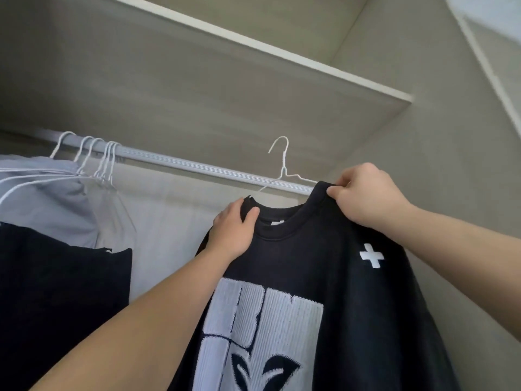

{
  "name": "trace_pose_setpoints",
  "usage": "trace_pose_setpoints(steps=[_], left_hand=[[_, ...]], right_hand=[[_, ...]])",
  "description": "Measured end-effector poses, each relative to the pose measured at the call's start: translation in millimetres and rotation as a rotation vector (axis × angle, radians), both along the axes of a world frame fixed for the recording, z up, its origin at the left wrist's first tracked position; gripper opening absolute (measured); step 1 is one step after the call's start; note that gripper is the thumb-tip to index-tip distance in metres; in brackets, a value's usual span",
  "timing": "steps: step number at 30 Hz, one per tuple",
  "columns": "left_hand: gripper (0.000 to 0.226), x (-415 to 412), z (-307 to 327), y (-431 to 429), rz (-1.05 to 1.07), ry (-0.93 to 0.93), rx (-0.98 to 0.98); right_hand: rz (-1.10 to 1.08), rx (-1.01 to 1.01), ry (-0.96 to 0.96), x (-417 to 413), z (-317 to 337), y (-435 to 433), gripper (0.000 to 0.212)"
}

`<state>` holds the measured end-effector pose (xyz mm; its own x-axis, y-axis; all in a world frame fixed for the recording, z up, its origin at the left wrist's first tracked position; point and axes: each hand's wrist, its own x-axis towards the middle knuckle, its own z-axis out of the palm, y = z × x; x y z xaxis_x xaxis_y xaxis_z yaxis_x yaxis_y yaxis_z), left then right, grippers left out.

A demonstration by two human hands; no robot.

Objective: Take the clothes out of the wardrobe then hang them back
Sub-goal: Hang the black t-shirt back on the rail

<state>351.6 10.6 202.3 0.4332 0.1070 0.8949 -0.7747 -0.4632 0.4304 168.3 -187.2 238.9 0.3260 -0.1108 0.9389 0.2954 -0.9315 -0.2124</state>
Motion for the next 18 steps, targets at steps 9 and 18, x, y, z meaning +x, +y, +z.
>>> trace_pose_setpoints(steps=[9,18], left_hand=[[0.066,40.9,-0.3,8.7,-0.036,0.091,0.078],[0.081,71.2,0.7,28.7,-0.191,0.117,0.031]], right_hand=[[0.033,0.131,0.070,70.1,8.8,57.3,0.022],[0.042,0.133,0.126,94.2,4.0,89.1,0.009]])
